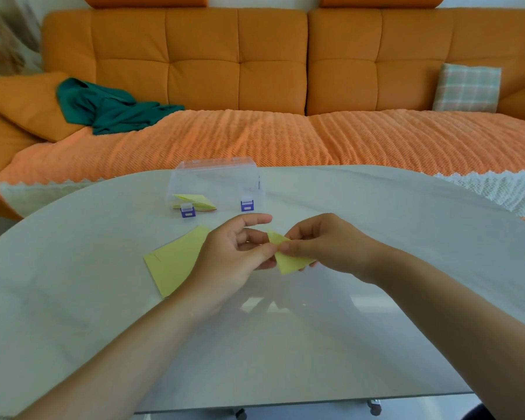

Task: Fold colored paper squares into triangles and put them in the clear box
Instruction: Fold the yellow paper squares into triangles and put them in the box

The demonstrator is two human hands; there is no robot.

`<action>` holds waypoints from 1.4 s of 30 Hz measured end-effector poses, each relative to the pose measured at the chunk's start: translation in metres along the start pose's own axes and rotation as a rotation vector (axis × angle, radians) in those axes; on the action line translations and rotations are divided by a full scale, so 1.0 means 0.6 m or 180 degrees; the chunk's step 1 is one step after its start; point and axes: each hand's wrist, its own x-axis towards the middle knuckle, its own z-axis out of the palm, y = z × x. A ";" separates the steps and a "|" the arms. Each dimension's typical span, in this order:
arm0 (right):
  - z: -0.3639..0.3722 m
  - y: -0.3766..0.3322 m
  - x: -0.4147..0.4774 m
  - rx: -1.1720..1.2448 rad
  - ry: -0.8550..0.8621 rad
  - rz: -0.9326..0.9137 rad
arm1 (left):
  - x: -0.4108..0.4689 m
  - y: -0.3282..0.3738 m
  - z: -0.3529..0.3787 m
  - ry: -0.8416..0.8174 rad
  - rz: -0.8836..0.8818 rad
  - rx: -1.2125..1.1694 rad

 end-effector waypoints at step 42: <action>0.023 0.027 0.017 -0.1629 0.0464 0.0222 | 0.000 -0.035 0.003 -0.0777 0.1486 0.2983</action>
